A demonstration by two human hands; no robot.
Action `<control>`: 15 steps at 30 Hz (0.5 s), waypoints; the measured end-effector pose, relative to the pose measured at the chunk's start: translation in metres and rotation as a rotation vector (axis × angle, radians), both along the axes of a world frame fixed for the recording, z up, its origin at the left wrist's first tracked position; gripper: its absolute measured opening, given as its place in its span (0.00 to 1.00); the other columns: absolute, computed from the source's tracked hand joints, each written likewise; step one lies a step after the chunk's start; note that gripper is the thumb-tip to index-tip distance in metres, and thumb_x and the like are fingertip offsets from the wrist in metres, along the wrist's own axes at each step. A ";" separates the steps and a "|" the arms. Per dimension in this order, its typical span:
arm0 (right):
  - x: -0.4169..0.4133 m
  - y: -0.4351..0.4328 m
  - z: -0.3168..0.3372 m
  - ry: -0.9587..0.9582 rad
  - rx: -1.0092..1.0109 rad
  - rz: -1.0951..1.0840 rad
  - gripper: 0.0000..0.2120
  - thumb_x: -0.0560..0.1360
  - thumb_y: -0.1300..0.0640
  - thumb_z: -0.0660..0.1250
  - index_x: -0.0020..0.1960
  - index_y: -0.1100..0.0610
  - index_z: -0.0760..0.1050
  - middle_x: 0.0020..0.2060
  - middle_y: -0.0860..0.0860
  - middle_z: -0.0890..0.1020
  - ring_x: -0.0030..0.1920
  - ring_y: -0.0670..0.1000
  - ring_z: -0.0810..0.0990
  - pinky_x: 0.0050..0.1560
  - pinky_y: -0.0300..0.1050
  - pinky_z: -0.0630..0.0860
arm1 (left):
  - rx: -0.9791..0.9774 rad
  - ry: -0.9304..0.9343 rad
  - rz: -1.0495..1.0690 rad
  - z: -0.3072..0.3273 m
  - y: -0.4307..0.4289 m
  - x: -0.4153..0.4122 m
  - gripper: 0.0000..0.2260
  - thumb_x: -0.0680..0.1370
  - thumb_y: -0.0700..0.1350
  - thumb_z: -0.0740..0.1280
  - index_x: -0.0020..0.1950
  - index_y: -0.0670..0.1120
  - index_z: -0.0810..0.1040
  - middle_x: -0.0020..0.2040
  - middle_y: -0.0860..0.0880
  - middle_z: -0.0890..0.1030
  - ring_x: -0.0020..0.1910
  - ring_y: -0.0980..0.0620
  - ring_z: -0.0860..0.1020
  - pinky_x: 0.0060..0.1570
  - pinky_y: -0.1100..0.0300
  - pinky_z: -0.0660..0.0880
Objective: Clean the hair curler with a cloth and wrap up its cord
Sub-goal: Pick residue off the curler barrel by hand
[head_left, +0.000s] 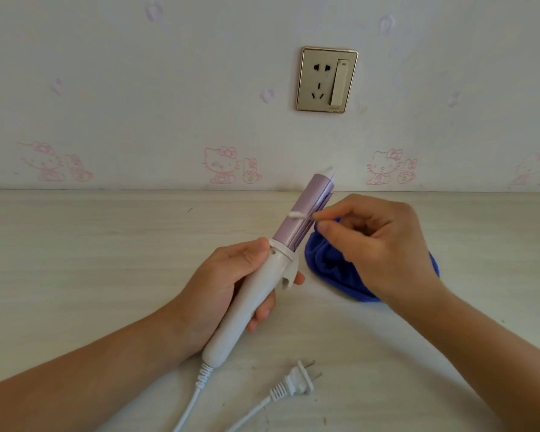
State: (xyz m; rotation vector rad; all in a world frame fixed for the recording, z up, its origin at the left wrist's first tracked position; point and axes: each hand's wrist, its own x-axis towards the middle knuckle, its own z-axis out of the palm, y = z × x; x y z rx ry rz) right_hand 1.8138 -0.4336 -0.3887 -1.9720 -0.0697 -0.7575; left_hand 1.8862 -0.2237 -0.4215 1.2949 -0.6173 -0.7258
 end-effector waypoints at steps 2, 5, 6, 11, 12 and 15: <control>0.001 -0.008 0.003 -0.027 0.007 -0.056 0.12 0.76 0.67 0.73 0.43 0.51 0.86 0.24 0.59 0.75 0.27 0.62 0.69 0.28 0.43 0.67 | 0.028 -0.010 0.022 0.001 -0.001 0.000 0.23 0.80 0.58 0.63 0.54 0.40 0.86 0.50 0.20 0.75 0.27 0.49 0.74 0.25 0.60 0.72; -0.003 0.005 -0.003 -0.004 0.029 0.045 0.08 0.75 0.66 0.73 0.44 0.55 0.86 0.23 0.57 0.75 0.23 0.57 0.68 0.26 0.40 0.66 | 0.011 0.003 0.051 -0.002 -0.001 0.001 0.20 0.78 0.57 0.66 0.53 0.41 0.86 0.43 0.32 0.82 0.27 0.50 0.75 0.25 0.61 0.73; -0.004 0.011 -0.005 0.013 0.029 0.084 0.06 0.75 0.65 0.73 0.44 0.56 0.86 0.22 0.56 0.75 0.23 0.52 0.68 0.26 0.39 0.66 | -0.002 0.011 0.059 -0.001 -0.002 0.001 0.19 0.78 0.56 0.67 0.52 0.41 0.85 0.40 0.40 0.83 0.27 0.51 0.75 0.24 0.61 0.73; 0.002 -0.004 0.001 -0.026 0.033 -0.071 0.12 0.76 0.67 0.73 0.43 0.51 0.85 0.26 0.61 0.77 0.27 0.63 0.70 0.28 0.42 0.68 | -0.004 -0.028 0.066 0.000 -0.004 0.000 0.19 0.76 0.58 0.70 0.53 0.43 0.84 0.46 0.43 0.83 0.28 0.50 0.74 0.25 0.60 0.72; 0.002 -0.002 0.000 -0.023 0.031 -0.061 0.12 0.76 0.67 0.73 0.43 0.51 0.85 0.25 0.60 0.78 0.26 0.62 0.70 0.28 0.41 0.68 | -0.006 -0.030 0.069 0.000 -0.003 0.000 0.18 0.77 0.57 0.69 0.52 0.43 0.84 0.45 0.43 0.83 0.28 0.50 0.74 0.25 0.60 0.72; -0.005 0.016 -0.007 0.028 0.008 0.083 0.07 0.74 0.64 0.72 0.44 0.54 0.86 0.21 0.51 0.74 0.22 0.44 0.67 0.27 0.33 0.65 | -0.023 -0.008 0.073 0.001 -0.003 -0.001 0.16 0.79 0.55 0.67 0.52 0.43 0.85 0.41 0.47 0.83 0.26 0.50 0.74 0.24 0.61 0.72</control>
